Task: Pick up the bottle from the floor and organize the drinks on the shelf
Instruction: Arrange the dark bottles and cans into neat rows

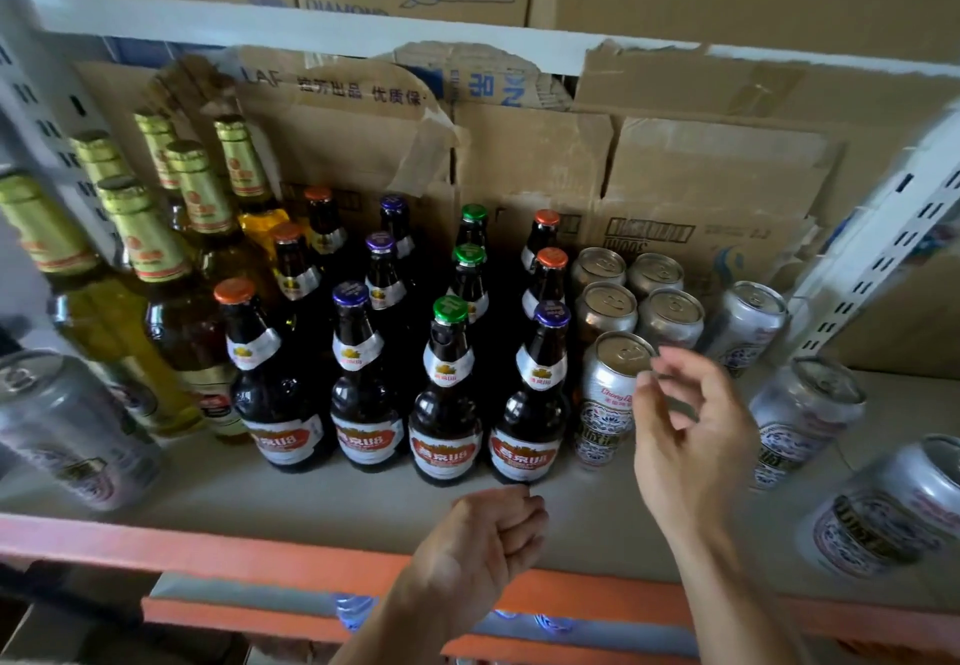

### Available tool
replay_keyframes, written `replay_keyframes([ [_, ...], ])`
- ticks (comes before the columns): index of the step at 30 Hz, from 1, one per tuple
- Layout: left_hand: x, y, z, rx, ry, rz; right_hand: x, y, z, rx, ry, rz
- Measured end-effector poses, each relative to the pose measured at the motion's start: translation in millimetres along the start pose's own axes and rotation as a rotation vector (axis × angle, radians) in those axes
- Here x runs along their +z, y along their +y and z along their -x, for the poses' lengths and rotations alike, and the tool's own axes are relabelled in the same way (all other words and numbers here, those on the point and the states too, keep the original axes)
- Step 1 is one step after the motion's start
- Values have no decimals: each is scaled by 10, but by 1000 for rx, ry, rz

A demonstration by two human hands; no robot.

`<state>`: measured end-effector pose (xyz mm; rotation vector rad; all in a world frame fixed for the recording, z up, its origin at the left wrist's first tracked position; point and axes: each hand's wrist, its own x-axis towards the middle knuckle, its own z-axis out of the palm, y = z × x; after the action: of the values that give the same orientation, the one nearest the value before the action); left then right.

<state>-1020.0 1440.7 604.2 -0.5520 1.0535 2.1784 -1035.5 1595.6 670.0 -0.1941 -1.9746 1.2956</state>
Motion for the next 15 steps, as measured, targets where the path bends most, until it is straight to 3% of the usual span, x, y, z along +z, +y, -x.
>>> replay_keyframes([
  [4,-251,109,183,71,27,34,259,-293,186,-65,-112,-165],
  [15,-1475,539,836,315,201,158,1421,-1039,1087,-168,-801,-299],
])
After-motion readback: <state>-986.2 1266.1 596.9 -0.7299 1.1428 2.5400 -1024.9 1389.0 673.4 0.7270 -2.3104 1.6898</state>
